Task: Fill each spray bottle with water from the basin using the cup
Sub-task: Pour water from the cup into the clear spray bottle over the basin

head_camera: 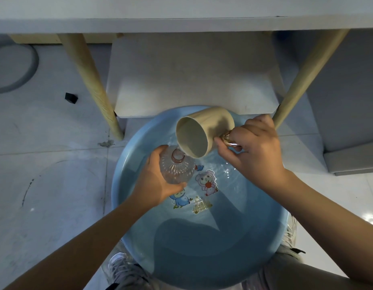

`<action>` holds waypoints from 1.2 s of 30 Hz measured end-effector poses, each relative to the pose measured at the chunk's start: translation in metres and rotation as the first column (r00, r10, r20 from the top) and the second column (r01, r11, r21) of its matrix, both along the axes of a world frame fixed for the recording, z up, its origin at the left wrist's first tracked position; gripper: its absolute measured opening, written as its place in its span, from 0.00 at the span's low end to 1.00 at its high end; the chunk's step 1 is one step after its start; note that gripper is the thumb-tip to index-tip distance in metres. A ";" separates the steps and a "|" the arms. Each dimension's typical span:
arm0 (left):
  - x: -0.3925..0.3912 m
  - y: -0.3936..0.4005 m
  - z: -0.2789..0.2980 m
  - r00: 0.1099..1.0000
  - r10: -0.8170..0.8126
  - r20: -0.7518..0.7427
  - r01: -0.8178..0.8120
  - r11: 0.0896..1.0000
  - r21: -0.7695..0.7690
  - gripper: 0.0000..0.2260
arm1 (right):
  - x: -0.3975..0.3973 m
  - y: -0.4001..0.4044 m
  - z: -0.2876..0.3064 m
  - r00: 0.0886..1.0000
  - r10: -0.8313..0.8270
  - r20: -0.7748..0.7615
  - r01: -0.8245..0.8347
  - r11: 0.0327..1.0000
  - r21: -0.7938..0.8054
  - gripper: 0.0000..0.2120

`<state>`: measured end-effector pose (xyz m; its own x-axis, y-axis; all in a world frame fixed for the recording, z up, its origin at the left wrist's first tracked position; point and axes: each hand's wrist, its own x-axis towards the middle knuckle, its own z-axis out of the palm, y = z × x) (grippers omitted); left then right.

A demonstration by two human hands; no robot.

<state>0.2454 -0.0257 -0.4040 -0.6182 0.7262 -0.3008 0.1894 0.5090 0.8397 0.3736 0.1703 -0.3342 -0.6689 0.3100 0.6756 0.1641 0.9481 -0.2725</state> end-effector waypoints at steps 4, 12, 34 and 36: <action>0.000 0.001 0.000 1.000 0.004 -0.004 -0.004 1.000 0.024 0.44 | -0.001 0.000 0.002 1.000 0.007 -0.013 -0.007 1.000 0.022 0.19; -0.001 0.000 -0.002 1.000 0.004 -0.017 -0.004 0.999 0.039 0.43 | -0.003 0.000 0.004 0.999 0.019 -0.032 -0.018 0.998 0.057 0.17; 0.002 0.002 0.002 1.000 0.007 0.000 -0.007 0.999 0.049 0.43 | -0.005 -0.003 0.012 0.997 0.064 -0.046 -0.056 0.987 0.153 0.15; 0.002 0.002 0.001 1.000 0.005 -0.009 -0.004 0.999 0.048 0.43 | -0.005 -0.003 0.013 0.997 0.070 -0.045 -0.062 0.985 0.163 0.15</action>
